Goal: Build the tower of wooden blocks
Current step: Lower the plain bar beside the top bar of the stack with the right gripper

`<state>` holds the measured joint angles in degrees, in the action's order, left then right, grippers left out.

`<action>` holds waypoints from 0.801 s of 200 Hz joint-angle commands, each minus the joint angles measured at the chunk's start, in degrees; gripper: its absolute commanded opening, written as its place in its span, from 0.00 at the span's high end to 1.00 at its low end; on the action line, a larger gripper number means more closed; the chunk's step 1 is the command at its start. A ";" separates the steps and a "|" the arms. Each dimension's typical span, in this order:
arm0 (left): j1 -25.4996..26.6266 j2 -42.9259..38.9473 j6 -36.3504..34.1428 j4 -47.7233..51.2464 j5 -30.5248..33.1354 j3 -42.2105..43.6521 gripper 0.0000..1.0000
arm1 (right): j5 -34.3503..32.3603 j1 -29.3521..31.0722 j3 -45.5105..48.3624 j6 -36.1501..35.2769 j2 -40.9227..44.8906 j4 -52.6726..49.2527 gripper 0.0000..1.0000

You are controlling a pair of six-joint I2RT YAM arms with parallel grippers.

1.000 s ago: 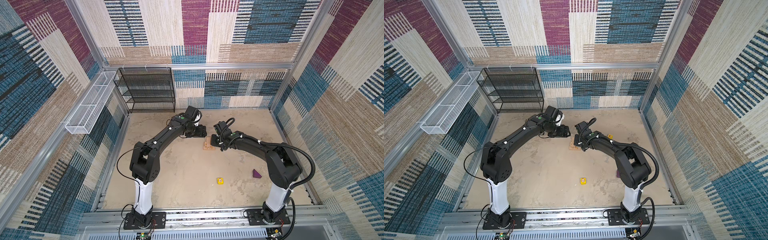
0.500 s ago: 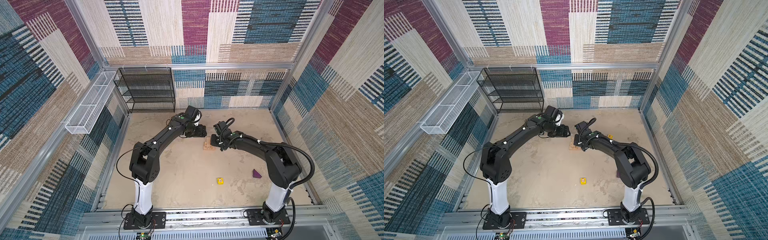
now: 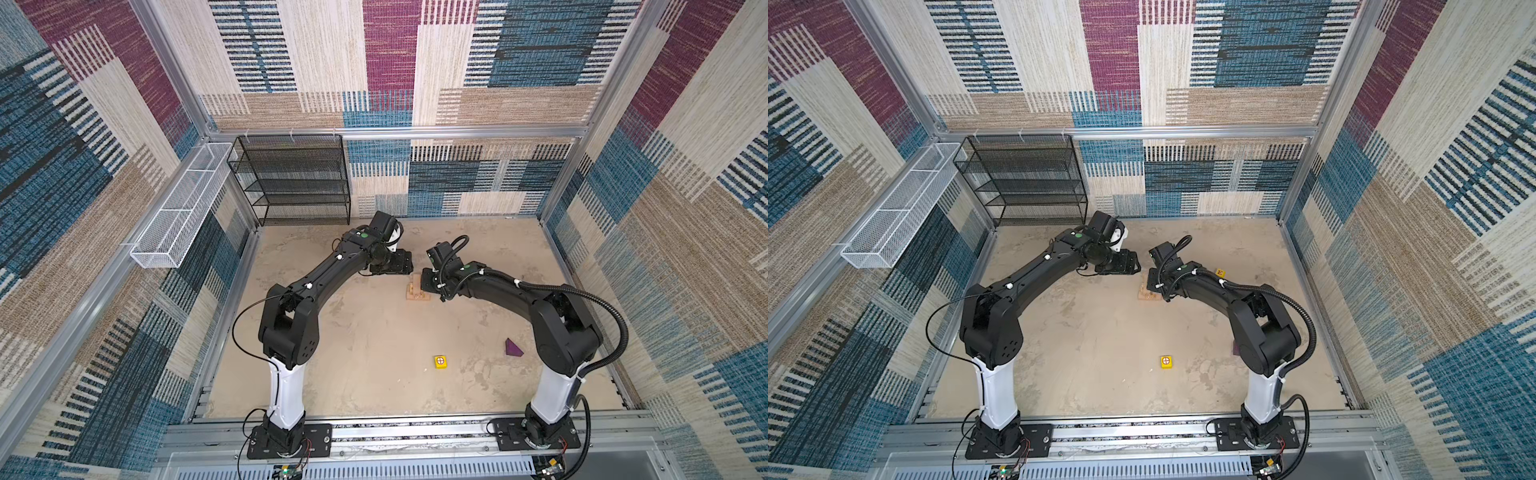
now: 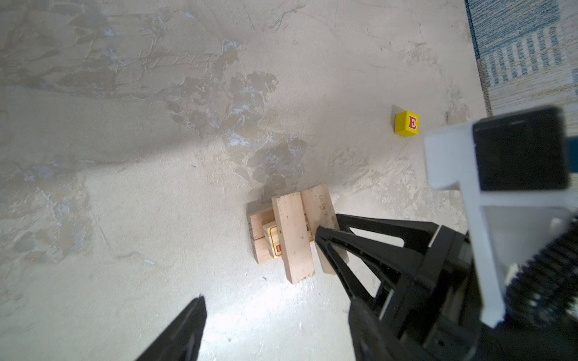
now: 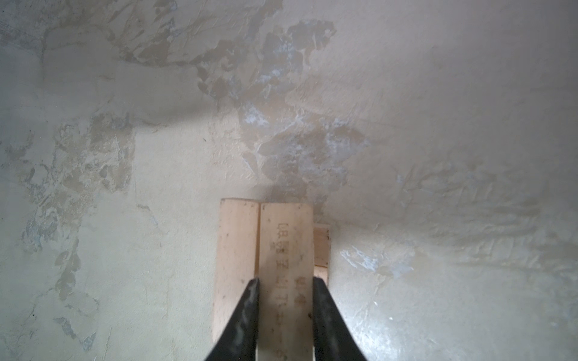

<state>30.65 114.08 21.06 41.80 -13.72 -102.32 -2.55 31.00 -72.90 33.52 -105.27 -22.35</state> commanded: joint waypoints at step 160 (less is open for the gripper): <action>-0.08 -0.37 -1.37 0.78 0.27 -0.45 0.24 | 0.79 0.02 -1.01 -0.19 -0.01 1.09 0.59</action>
<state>30.61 114.08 21.04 41.80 -13.72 -102.35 -2.00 31.00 -73.45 33.32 -105.51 -22.35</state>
